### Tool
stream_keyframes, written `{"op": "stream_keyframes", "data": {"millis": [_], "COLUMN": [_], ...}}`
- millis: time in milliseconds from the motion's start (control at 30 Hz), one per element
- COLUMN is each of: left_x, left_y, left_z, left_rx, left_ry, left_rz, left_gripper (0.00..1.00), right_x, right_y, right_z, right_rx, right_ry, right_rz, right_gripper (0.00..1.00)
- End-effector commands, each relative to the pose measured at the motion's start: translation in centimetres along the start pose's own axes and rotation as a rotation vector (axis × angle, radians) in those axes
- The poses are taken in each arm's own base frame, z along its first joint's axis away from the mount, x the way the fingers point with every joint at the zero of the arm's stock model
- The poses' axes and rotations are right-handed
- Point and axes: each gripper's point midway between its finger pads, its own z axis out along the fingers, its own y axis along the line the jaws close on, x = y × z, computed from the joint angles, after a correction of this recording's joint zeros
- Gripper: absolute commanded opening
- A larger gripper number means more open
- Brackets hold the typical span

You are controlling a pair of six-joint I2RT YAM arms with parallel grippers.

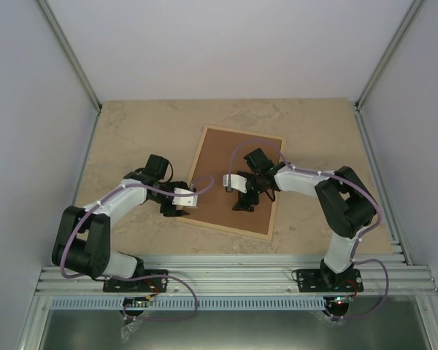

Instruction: Put the photo into the frame

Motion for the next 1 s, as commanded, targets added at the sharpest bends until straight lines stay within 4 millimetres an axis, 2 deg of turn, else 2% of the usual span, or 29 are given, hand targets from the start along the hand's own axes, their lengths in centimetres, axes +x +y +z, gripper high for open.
{"op": "stream_keyframes", "data": {"millis": [0, 100, 200, 267, 333, 400, 467, 600, 733, 833, 967], "left_x": [-1.4, -1.5, -1.5, -1.5, -2.0, -2.6, -3.1, -4.3, -5.7, -7.3, -10.5], "left_y": [-0.7, -1.1, -1.3, -1.3, -1.0, -0.2, 0.6, 3.4, 3.8, 3.9, 4.0], "left_z": [0.3, 0.5, 0.6, 0.5, 0.3, 0.2, 0.1, 0.2, 0.9, 1.8, 3.3], "left_rx": [0.025, 0.041, 0.05, 0.049, 0.033, 0.013, 0.002, -0.087, -0.1, -0.101, -0.094], "left_ry": [-0.068, -0.07, -0.07, -0.073, -0.084, -0.097, -0.105, -0.129, -0.138, -0.157, -0.205], "left_rz": [0.091, 0.095, 0.095, 0.099, 0.095, 0.066, 0.026, -0.091, -0.096, -0.078, -0.064], "left_gripper": [0.7, 0.67, 0.64, 0.64, 0.64, 0.65, 0.68, 0.77, 0.89, 0.9, 0.9], "right_x": [4.4, 3.2, 0.1, -1.1, -0.9, -0.5, -0.4, -0.4, 0.8, 3.4, 6.8], "right_y": [0.1, 0.8, 2.5, 3.9, 5.0, 5.0, 4.0, 0.9, -1.7, -3.9, -3.9], "right_z": [2.4, 1.5, -1.2, -3.0, -3.8, -4.7, -5.9, -8.7, -10.4, -11.2, -12.2], "right_rx": [0.034, -0.003, -0.068, -0.11, -0.157, -0.174, -0.155, -0.074, 0.019, 0.083, 0.054], "right_ry": [0.175, 0.122, -0.024, -0.076, -0.066, -0.073, -0.095, -0.16, -0.198, -0.2, -0.278], "right_rz": [0.007, -0.017, -0.073, -0.102, -0.076, 0.007, 0.118, 0.362, 0.567, 0.804, 1.048], "right_gripper": [0.96, 0.95, 0.96, 0.96, 0.96, 0.95, 0.93, 0.88, 0.88, 0.83, 0.75]}}
